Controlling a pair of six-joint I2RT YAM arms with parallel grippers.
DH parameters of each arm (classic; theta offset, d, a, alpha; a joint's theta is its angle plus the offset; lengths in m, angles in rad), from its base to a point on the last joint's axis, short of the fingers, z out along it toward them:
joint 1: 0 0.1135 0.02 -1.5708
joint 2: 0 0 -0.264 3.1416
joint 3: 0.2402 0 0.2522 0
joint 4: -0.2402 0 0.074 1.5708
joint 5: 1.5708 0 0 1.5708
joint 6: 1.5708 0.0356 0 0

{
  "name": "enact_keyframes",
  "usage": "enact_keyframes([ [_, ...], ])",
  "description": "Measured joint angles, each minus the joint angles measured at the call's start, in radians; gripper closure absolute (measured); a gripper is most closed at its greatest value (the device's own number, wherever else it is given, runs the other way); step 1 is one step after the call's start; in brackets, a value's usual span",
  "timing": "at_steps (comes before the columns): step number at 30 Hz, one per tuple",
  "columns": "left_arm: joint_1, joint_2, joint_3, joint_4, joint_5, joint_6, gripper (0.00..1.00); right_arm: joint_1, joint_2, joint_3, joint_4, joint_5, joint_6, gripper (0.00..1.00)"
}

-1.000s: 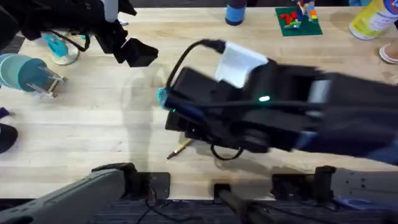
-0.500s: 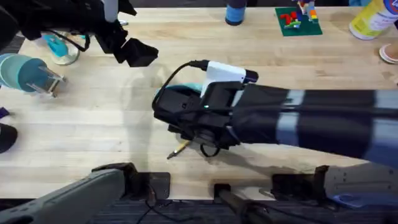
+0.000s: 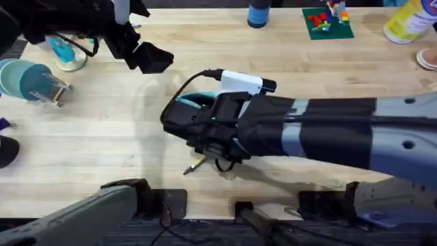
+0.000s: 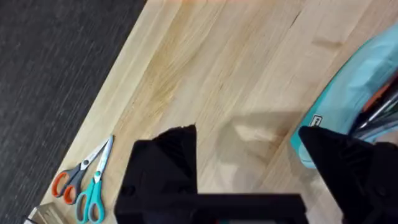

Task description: Unzip the bag, pick up the pens from the table one at a time and place them inside, then zip the bag closed.

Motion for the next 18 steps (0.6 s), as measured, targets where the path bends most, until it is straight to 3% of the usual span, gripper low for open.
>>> enact_keyframes([
  [6, 0.0, 0.0, 0.0, 0.0, 0.0, 0.0, 0.007, -0.001, 0.009, 0.007, 0.013, -0.001, 0.008, 0.665],
  [11, 0.0, 0.0, 0.0, 0.0, 0.0, 0.0, 0.007, -0.001, 0.012, 0.008, 0.027, -0.002, 0.02, 0.934],
  [18, 0.0, 0.0, 0.0, 0.0, 0.0, 0.0, 0.007, -0.003, 0.012, 0.011, 0.023, -0.004, 0.088, 0.961],
])
